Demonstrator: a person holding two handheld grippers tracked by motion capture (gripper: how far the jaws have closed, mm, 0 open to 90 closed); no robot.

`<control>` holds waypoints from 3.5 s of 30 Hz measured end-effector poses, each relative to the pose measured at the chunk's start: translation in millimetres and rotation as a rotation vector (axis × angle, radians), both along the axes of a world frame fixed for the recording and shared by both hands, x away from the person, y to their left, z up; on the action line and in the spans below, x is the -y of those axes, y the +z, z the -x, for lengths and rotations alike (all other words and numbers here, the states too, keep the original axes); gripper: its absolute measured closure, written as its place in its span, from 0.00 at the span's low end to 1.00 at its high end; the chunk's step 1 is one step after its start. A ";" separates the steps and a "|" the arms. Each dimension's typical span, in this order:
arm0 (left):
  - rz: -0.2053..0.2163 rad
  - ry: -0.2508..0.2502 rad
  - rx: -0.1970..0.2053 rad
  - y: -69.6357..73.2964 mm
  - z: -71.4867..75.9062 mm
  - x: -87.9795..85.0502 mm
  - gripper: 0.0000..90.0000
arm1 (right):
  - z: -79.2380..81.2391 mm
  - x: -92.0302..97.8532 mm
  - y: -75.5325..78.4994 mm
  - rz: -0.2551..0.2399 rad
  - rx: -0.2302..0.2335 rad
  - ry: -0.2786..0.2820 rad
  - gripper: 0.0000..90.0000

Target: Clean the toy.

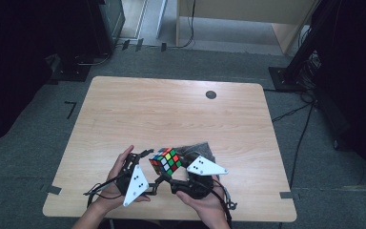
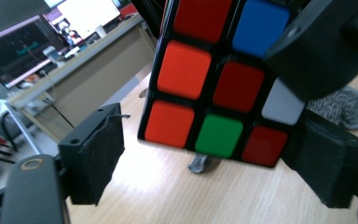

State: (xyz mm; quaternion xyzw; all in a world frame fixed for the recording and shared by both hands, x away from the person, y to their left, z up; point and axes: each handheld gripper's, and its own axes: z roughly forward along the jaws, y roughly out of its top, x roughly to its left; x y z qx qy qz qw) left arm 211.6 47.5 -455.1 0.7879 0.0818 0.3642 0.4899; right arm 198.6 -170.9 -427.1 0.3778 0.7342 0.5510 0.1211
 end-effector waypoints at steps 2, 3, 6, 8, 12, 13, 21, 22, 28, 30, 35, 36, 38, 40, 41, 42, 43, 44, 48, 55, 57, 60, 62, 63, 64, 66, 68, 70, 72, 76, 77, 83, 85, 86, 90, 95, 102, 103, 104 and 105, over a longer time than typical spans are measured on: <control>-0.014 -0.007 0.019 -2.0 1.6 1.6 0.26 | -0.8 -0.9 -0.8 -0.001 -0.026 0.000 0.39; -0.022 -0.013 0.023 -2.9 2.1 2.6 0.29 | -1.3 -1.2 -1.1 -0.003 -0.036 -0.003 0.39; -0.043 0.004 0.042 -5.8 3.7 5.6 0.33 | -2.0 -1.6 -1.5 -0.018 -0.083 -0.012 0.39; -0.039 -0.009 0.031 -6.4 3.3 4.2 0.36 | -2.3 -1.4 -1.2 -0.015 -0.097 -0.017 0.38; -0.011 -0.023 -0.022 -4.5 2.1 1.6 0.38 | -4.8 0.8 -1.2 -0.044 -0.116 -0.004 0.37; 0.008 -0.034 -0.054 -3.6 0.3 0.5 0.38 | -5.4 1.3 -1.1 -0.058 -0.120 0.002 0.35; 0.116 -0.055 -0.227 -1.6 -13.8 -13.2 0.38 | -8.4 17.1 6.8 -0.126 -0.082 0.004 0.21; 0.128 -0.056 -0.249 -1.8 -16.1 -16.0 0.38 | -8.7 20.7 8.5 -0.140 -0.075 -0.006 0.21; 0.189 -0.083 -0.362 -0.5 -24.9 -26.0 0.38 | -13.0 44.0 14.1 -0.120 -0.023 -0.104 0.22; 0.205 -0.067 -0.389 -0.6 -28.1 -27.6 0.38 | -16.5 51.9 11.2 -0.103 -0.025 -0.153 0.22; 0.237 -0.057 -0.445 -2.0 -34.9 -33.8 0.38 | -26.6 63.9 -7.1 0.007 -0.025 -0.271 0.22; 0.242 -0.053 -0.452 -1.9 -35.8 -34.5 0.38 | -28.7 64.7 -12.5 0.038 -0.030 -0.291 0.22; 0.247 -0.044 -0.456 -1.5 -36.8 -35.7 0.38 | -33.5 66.2 -24.3 0.058 -0.060 -0.312 0.24; 0.254 -0.033 -0.470 -1.4 -37.9 -36.7 0.38 | -37.6 67.7 -35.6 0.076 -0.093 -0.342 0.28; 0.262 -0.035 -0.478 -1.8 -38.6 -37.4 0.38 | -39.0 68.0 -41.1 0.111 -0.090 -0.369 0.30; 0.267 -0.037 -0.485 -2.1 -39.1 -38.5 0.38 | -40.2 68.8 -46.5 0.143 -0.088 -0.394 0.33; 0.271 -0.037 -0.491 -2.3 -39.4 -39.1 0.38 | -41.9 70.4 -52.2 0.159 -0.097 -0.408 0.34; 0.273 -0.036 -0.494 -2.4 -39.7 -39.7 0.38 | -43.6 72.1 -57.4 0.171 -0.111 -0.415 0.36; 0.292 -0.042 -0.503 -1.7 -40.4 -41.5 0.38 | -48.3 75.1 -73.1 0.211 -0.149 -0.418 0.38; 0.299 -0.038 -0.511 -0.4 -40.9 -42.8 0.38 | -50.2 69.9 -85.7 0.277 -0.154 -0.377 0.44; 0.301 -0.041 -0.515 -0.5 -41.1 -42.8 0.38 | -50.6 69.5 -89.2 0.299 -0.161 -0.375 0.40; 0.297 -0.043 -0.513 -0.4 -40.8 -42.2 0.38 | -51.2 69.1 -94.1 0.303 -0.167 -0.374 0.37; 0.295 -0.044 -0.512 -0.3 -40.6 -41.8 0.38 | -51.1 68.1 -93.8 0.314 -0.166 -0.375 0.37; 0.295 -0.046 -0.514 -0.3 -40.5 -41.6 0.38 | -51.2 67.7 -93.6 0.319 -0.168 -0.375 0.38; 0.296 -0.049 -0.515 -0.3 -40.4 -41.4 0.38 | -51.4 67.6 -93.8 0.325 -0.168 -0.375 0.40; 0.294 -0.054 -0.517 -0.2 -40.0 -40.8 0.38 | -51.3 67.6 -94.1 0.332 -0.162 -0.375 0.45; 0.292 -0.055 -0.515 -0.3 -39.5 -39.8 0.38 | -50.2 68.2 -94.3 0.333 -0.154 -0.375 0.53; 0.289 -0.058 -0.517 -0.4 -39.0 -39.0 0.38 | -47.5 68.6 -94.9 0.335 -0.136 -0.372 0.65; 0.286 -0.060 -0.515 -0.4 -38.3 -38.4 0.38 | -45.6 67.4 -94.7 0.346 -0.122 -0.361 0.73; 0.276 -0.063 -0.505 0.1 -37.5 -38.4 0.38 | -43.5 67.0 -91.6 0.331 -0.131 -0.362 0.81; 0.274 -0.064 -0.504 0.2 -37.4 -38.5 0.38 | -42.8 68.0 -89.7 0.307 -0.136 -0.359 0.82; 0.233 -0.056 -0.493 -2.8 -36.5 -34.9 0.38 | -30.4 68.3 -58.6 0.135 -0.050 -0.331 0.83; 0.205 -0.056 -0.483 -4.2 -35.1 -31.9 0.38 | -23.3 66.2 -42.3 0.064 -0.008 -0.307 0.83; 0.195 -0.061 -0.481 -4.9 -34.3 -30.0 0.38 | -19.8 64.6 -34.2 0.032 0.019 -0.289 0.83; 0.144 -0.075 -0.473 -7.5 -30.1 -20.0 0.38 | -4.1 52.1 -6.8 -0.050 0.095 -0.219 0.82; 0.043 -0.081 -0.453 -11.7 -21.7 -2.7 0.38 | 9.5 32.1 8.4 -0.103 0.104 -0.128 0.81; 0.035 -0.129 -0.412 -6.7 -11.1 3.2 0.38 | 6.2 21.8 -6.2 -0.106 0.021 -0.127 0.80; 0.047 -0.137 -0.416 -5.7 -11.5 1.1 0.38 | 4.4 24.0 -7.2 -0.096 0.022 -0.139 0.80; 0.057 -0.139 -0.416 -4.2 -12.3 -1.0 0.38 | 3.2 26.3 -8.2 -0.085 0.022 -0.159 0.80; 0.064 -0.138 -0.416 -2.8 -13.3 -2.6 0.38 | 1.4 29.3 -10.1 -0.075 0.020 -0.178 0.80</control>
